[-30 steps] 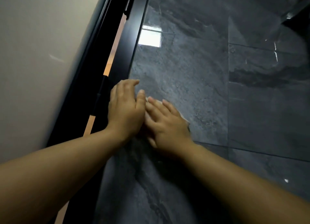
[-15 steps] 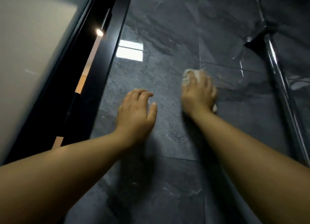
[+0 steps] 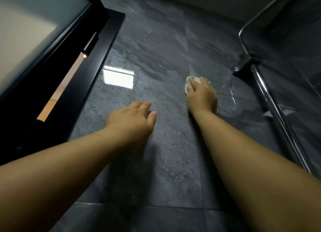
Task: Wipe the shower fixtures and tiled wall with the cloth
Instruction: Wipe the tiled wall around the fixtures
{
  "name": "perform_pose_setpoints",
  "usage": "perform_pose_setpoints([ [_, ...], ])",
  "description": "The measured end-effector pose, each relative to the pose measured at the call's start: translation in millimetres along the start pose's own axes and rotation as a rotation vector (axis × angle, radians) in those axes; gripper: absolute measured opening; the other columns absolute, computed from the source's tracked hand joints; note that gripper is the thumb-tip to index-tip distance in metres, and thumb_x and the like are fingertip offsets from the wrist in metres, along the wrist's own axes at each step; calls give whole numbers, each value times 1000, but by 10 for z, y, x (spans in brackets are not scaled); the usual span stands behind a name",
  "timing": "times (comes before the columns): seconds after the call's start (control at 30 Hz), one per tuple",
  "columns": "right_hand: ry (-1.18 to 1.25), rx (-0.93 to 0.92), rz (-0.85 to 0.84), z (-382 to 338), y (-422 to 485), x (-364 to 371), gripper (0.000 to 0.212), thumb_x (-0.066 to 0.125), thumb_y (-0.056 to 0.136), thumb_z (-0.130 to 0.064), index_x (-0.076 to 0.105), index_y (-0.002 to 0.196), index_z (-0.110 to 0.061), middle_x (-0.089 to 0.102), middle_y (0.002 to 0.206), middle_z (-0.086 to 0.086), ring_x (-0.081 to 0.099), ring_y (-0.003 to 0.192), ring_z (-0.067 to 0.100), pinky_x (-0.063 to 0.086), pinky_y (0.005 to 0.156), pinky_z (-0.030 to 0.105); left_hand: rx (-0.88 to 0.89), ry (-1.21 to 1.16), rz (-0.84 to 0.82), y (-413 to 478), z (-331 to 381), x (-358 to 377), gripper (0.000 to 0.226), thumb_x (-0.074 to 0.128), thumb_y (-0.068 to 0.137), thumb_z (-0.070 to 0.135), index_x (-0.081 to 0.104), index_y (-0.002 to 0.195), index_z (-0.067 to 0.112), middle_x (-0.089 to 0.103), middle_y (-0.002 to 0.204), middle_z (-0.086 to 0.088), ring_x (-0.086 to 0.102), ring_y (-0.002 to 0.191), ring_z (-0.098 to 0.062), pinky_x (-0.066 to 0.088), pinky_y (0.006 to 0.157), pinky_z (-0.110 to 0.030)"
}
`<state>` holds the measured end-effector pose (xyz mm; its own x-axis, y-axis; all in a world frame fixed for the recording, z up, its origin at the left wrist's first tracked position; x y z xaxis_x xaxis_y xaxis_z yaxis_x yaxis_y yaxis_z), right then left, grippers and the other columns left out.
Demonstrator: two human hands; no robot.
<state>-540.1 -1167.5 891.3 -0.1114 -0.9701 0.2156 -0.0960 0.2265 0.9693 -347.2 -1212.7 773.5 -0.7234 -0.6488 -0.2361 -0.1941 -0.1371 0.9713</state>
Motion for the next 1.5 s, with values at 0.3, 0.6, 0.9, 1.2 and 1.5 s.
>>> perform_pose_setpoints([
  [0.3,-79,-536,-308,-1109,-21,224,46,33,99,-42,28,145,-36,14,157,-1,10,144,20,9,116,37,-4,96,16,-67,93,88,51,28,97,33,21,147,23,11,157,5,16,143,-17,20,112,-31],
  [0.6,-108,-103,-196,285,298,-167,46,27,99,-45,25,144,-40,17,156,0,19,142,22,16,115,45,-73,28,28,-66,173,186,56,33,95,43,23,147,23,12,156,0,7,145,-20,9,117,-40],
  [0.9,-113,39,-168,811,-764,-567,50,21,100,-36,16,149,-30,3,159,7,3,145,21,7,116,43,163,-52,-4,1,1099,508,58,22,96,48,14,148,26,7,158,1,-5,145,-18,-4,117,-39],
  [1.2,200,-205,-13,1137,-1245,-811,43,62,88,-19,53,130,-23,44,144,2,40,133,16,33,108,24,212,-120,-15,79,1294,705,52,23,98,43,21,147,26,7,158,2,-5,145,-19,-4,117,-41],
  [1.5,-119,-15,37,1030,-48,-463,39,35,100,-26,43,139,-22,31,150,4,27,137,24,29,110,42,227,-89,31,268,1330,776,58,8,91,47,31,142,33,14,156,6,-4,145,-18,-8,116,-44],
])
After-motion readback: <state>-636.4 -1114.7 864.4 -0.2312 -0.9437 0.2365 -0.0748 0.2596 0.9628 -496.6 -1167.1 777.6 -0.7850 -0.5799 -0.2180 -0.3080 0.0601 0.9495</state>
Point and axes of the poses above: each hand's wrist, its own y-axis towards the middle knuckle, its own x-axis out of the palm, z = x × y, the point moved 1 cm from there along y, towards the middle knuckle
